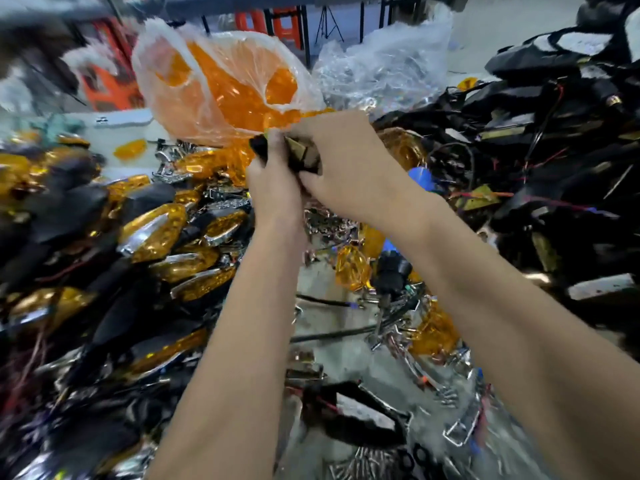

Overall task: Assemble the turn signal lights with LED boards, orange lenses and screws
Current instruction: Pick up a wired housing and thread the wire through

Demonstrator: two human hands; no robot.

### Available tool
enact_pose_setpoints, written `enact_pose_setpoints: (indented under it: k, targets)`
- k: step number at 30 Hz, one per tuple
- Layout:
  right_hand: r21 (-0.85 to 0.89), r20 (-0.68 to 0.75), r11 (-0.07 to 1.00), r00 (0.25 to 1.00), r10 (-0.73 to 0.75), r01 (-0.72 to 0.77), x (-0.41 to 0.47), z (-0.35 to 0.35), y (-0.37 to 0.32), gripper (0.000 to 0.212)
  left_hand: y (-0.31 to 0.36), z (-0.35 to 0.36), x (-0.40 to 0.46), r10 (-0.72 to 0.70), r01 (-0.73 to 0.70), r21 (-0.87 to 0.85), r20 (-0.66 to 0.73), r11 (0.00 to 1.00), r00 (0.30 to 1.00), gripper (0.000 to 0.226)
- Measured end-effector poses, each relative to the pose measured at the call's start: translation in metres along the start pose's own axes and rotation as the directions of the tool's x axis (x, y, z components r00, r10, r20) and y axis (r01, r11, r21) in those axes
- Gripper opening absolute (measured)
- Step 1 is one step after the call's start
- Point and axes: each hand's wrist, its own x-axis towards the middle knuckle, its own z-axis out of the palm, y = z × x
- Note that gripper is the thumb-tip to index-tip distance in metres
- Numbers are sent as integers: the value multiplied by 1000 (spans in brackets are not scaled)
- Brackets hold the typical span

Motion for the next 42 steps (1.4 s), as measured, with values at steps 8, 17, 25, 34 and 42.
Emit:
enact_pose_setpoints:
  k: [8,17,25,34,42]
  targets:
    - [39,86,992,989,-120,117,6,-7,-60,22,57,-55,-10,-47,56,-71,120,996,992,33]
    - [436,132,892,989,71,-122,-13,1,-14,17,14,-82,-19,-191,119,345,181,931,965,37]
    - [534,78,829,986,147,-166,-29,46,9,12,-10,-85,-42,-89,-83,443,354,893,931,29]
    - [577,-26,806,984,179,-131,-28,64,30,7,-23,-88,-33,-130,-122,469,469,875,873,42]
    - [595,26,791,988,155,-140,-32,60,40,3,-30,-88,-27,-159,-98,496,449,863,879,23]
